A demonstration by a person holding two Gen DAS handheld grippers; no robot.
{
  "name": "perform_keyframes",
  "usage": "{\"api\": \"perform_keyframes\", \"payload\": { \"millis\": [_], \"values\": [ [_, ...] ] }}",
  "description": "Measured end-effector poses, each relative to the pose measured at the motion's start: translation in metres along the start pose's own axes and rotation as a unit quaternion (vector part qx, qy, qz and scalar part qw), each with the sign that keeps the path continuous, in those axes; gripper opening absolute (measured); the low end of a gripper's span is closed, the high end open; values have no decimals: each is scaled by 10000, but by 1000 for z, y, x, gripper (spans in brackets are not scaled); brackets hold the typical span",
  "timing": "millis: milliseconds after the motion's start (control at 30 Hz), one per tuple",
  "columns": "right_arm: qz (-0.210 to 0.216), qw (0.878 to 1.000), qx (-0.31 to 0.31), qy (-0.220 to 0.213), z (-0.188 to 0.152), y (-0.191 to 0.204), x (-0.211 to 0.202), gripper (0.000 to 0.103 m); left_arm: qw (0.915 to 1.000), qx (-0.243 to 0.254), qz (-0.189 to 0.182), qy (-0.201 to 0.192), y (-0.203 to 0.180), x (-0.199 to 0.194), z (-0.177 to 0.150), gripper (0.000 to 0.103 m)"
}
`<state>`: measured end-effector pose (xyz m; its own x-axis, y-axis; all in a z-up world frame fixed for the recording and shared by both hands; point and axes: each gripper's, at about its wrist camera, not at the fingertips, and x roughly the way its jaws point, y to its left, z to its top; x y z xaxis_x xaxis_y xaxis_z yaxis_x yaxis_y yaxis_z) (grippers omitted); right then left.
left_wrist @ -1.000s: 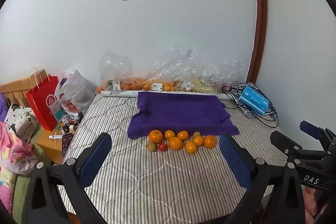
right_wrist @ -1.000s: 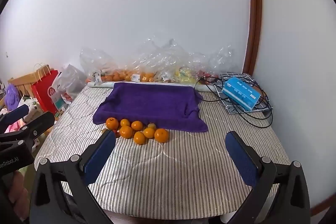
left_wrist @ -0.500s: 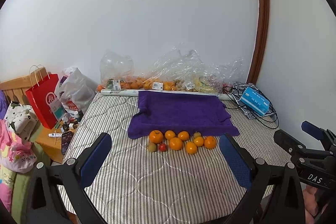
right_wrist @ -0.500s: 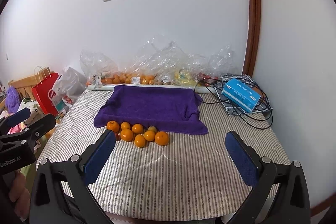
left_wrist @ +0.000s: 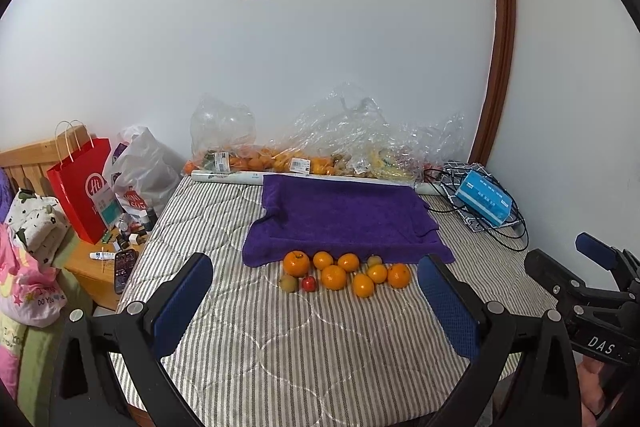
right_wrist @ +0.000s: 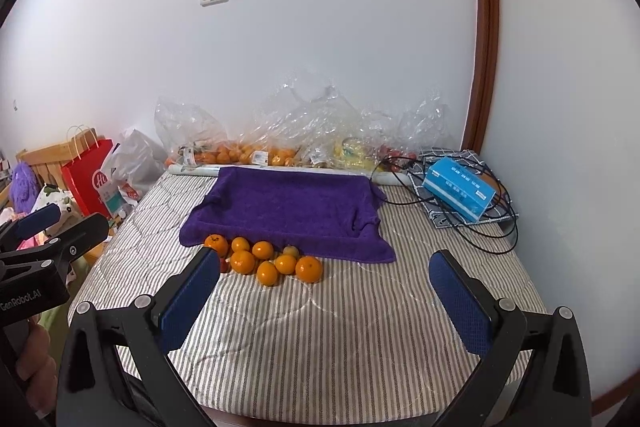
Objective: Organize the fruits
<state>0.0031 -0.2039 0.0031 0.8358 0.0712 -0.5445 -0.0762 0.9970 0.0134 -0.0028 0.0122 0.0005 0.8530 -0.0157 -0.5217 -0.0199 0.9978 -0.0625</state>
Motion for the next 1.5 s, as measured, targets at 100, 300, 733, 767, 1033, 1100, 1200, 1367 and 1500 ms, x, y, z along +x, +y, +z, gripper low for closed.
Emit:
{"api": "perform_keyframes", "payload": {
  "millis": [100,300,733,767,1033,1100,1200,1367,1500],
  "values": [
    [9,10000,34,-7,2,-1,1,103,10000,-10,13,-15,1,0,1,103],
    [8,10000,63,1,5,-2,5,103,10000,-45,28,16,4,0,3,103],
    [-23,10000,0,22,6,5,7,103,9999,-152,-20,73,15,3,7,103],
    [-20,10000,-15,24,6,6,7,103,9999,-152,-18,63,15,3,7,103],
    [75,9999,58,51,6,5,11,103,9997,-222,33,94,17,9,9,103],
    [65,9999,61,65,6,5,14,103,9997,-226,92,63,16,10,11,103],
    [-35,9999,37,107,8,5,18,103,9996,-263,123,56,16,13,15,103],
    [-102,9998,18,146,9,2,22,103,9995,-236,158,140,15,21,17,103],
    [-97,9999,48,121,10,-1,25,103,9993,-256,197,172,14,29,19,103]
  ]
}}
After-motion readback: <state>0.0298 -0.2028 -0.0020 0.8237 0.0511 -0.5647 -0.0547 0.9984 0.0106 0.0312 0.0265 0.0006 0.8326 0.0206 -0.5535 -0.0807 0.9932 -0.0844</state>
